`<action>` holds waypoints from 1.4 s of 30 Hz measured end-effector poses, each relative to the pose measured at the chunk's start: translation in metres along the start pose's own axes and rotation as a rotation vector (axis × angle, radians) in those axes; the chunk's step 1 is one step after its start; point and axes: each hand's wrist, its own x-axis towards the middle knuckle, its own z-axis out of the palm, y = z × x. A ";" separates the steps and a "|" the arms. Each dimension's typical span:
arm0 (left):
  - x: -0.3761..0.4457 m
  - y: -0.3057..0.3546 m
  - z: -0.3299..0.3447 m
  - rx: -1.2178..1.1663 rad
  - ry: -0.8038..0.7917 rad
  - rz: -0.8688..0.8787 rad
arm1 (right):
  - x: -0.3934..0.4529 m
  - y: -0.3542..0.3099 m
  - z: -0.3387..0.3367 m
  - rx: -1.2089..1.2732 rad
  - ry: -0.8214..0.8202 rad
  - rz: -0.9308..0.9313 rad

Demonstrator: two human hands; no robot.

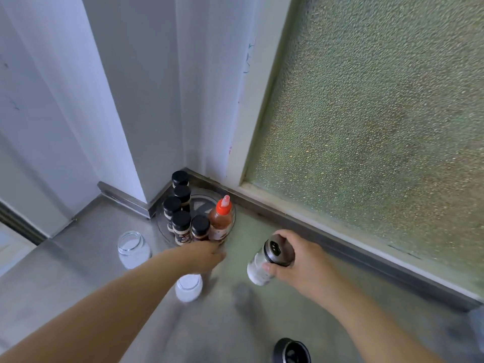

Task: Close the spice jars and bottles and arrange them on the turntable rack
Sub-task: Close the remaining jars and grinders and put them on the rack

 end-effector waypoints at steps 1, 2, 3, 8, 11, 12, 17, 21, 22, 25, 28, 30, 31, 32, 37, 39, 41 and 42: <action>0.000 -0.001 0.000 0.022 -0.010 0.006 | 0.002 0.000 0.000 0.006 -0.004 0.002; -0.001 -0.002 -0.002 0.031 -0.012 0.011 | 0.005 0.001 0.001 0.012 -0.010 0.005; -0.001 -0.005 -0.003 0.041 -0.011 0.009 | 0.008 0.001 0.002 0.018 -0.015 0.011; -0.009 -0.028 -0.009 0.094 -0.002 0.006 | 0.026 -0.004 0.011 0.038 -0.046 0.004; -0.017 -0.047 -0.009 0.082 0.104 0.000 | 0.045 -0.013 0.021 0.028 -0.039 -0.027; -0.020 -0.052 -0.010 0.097 0.121 -0.010 | 0.052 -0.017 0.025 0.027 -0.034 -0.040; -0.030 -0.073 -0.012 0.206 0.204 -0.113 | 0.087 -0.034 0.046 0.049 -0.013 -0.105; -0.028 -0.077 -0.014 0.201 0.219 -0.196 | 0.111 -0.043 0.071 0.042 -0.042 -0.116; -0.028 -0.076 -0.016 0.193 0.215 -0.209 | 0.115 -0.043 0.078 0.032 -0.053 -0.114; -0.026 -0.074 -0.019 0.194 0.208 -0.234 | 0.124 -0.043 0.094 -0.013 -0.093 -0.090; -0.026 -0.073 -0.018 0.185 0.206 -0.237 | 0.128 -0.039 0.107 -0.040 -0.149 -0.065; -0.027 -0.074 -0.015 0.186 0.202 -0.215 | 0.129 -0.038 0.113 -0.032 -0.157 -0.059; -0.027 -0.075 -0.013 0.177 0.198 -0.208 | 0.129 -0.037 0.114 -0.027 -0.157 -0.059; -0.028 -0.076 -0.010 0.159 0.194 -0.203 | 0.129 -0.037 0.114 -0.025 -0.161 -0.057; -0.037 -0.069 0.003 0.099 0.253 -0.127 | 0.122 -0.038 0.110 -0.027 -0.199 -0.085; -0.045 -0.063 0.006 0.054 0.296 -0.097 | 0.114 -0.042 0.105 -0.065 -0.134 -0.140; -0.055 -0.059 0.009 -0.018 0.335 -0.065 | 0.101 -0.045 0.097 -0.140 0.000 -0.246; -0.060 -0.058 0.012 -0.070 0.340 -0.045 | 0.093 -0.047 0.094 -0.165 0.042 -0.301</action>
